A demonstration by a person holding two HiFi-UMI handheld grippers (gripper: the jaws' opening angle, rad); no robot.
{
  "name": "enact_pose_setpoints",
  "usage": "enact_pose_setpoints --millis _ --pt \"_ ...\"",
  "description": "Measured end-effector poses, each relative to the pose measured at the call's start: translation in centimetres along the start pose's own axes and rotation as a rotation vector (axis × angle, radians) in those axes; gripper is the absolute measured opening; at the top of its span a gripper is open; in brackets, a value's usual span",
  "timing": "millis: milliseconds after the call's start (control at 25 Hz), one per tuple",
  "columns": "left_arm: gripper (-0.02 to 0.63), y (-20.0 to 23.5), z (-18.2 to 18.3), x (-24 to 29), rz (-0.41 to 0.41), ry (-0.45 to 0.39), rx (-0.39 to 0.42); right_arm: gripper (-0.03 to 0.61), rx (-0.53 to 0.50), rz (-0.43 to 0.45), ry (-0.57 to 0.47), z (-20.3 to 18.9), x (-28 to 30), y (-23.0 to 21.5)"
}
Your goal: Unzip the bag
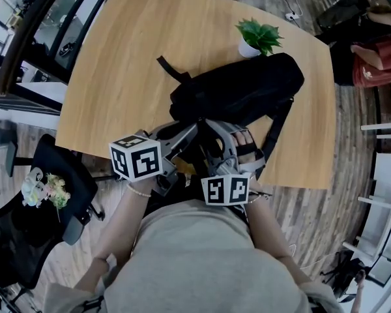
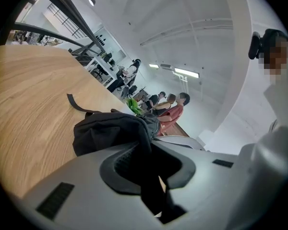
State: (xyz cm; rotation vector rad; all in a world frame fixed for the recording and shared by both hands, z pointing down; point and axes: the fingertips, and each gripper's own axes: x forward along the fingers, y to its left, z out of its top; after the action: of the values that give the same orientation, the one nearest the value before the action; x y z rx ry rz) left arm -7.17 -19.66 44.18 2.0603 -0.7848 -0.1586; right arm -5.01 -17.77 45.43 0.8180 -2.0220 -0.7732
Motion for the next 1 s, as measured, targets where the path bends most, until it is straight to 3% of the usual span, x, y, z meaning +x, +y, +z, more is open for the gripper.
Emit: enact_pose_setpoints --millis 200,360,600,1000 --pt "0.075 0.1 0.1 0.0 -0.017 -0.011 -0.037 0.094 -0.034 -0.052 -0.008 -0.1 0.4 -0.3" --pt "0.075 0.1 0.1 -0.2 -0.034 -0.035 -0.077 0.074 0.010 -0.068 -0.020 -0.3 0.3 -0.6" --pt "0.077 0.5 0.2 -0.4 -0.028 -0.043 -0.069 0.071 0.080 -0.093 -0.028 -0.5 -0.7 -1.5" --pt "0.077 0.5 0.2 -0.4 -0.024 -0.033 -0.058 0.083 -0.028 -0.115 -0.101 0.8 -1.7 -1.8"
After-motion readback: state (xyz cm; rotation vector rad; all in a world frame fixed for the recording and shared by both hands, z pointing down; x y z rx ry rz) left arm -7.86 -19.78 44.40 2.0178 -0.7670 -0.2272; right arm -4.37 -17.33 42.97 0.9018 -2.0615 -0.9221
